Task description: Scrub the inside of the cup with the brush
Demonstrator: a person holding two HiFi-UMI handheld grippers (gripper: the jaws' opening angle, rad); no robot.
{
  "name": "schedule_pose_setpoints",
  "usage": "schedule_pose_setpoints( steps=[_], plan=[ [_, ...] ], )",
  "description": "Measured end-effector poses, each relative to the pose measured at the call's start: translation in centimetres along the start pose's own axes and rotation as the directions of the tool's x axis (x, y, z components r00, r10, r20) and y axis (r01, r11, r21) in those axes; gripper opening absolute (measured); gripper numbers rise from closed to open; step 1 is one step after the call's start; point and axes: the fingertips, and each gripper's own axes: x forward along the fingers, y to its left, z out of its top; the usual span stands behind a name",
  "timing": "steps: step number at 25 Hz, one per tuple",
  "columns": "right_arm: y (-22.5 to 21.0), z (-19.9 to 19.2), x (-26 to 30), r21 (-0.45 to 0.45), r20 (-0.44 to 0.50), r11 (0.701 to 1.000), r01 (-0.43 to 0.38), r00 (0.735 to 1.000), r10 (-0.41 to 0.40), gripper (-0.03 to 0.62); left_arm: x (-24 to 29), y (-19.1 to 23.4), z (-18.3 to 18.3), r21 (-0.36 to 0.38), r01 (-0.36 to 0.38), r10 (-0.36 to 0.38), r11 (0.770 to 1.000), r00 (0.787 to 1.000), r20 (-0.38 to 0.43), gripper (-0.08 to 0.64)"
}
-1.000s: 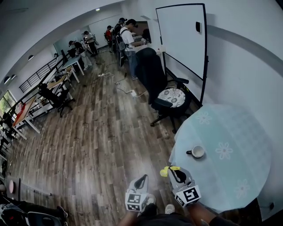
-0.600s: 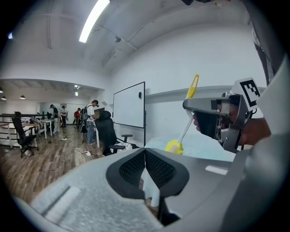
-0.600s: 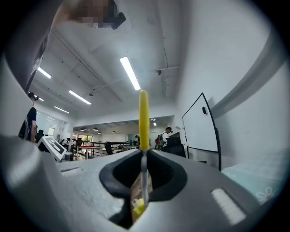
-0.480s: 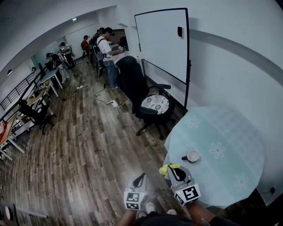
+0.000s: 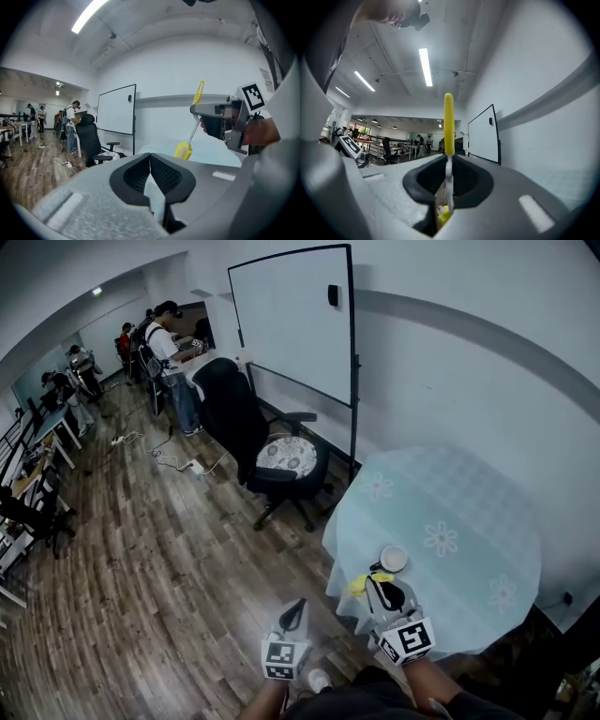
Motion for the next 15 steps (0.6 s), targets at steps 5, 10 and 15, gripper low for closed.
schedule_pose_setpoints(
  steps=[5,10,15],
  plan=[
    [-4.6,-0.4,-0.7,-0.018,-0.007,0.994,0.105,0.994,-0.105,0.037,3.6,-1.9,0.1,0.013,0.09,-0.09,0.996,0.996,-0.01,0.006],
    [-9.2,-1.0,-0.9,-0.021,-0.026,0.985,0.173,0.984,-0.174,0.037,8.0,-3.7,0.9,0.015,0.147,-0.147,0.989,0.989,-0.017,0.006],
    [-13.2,-1.6,-0.7,-0.014,-0.034,0.98,0.198,0.98,-0.198,0.037,12.1,-5.8,1.4,0.017,0.185,-0.184,0.983,0.982,-0.034,0.006]
  ],
)
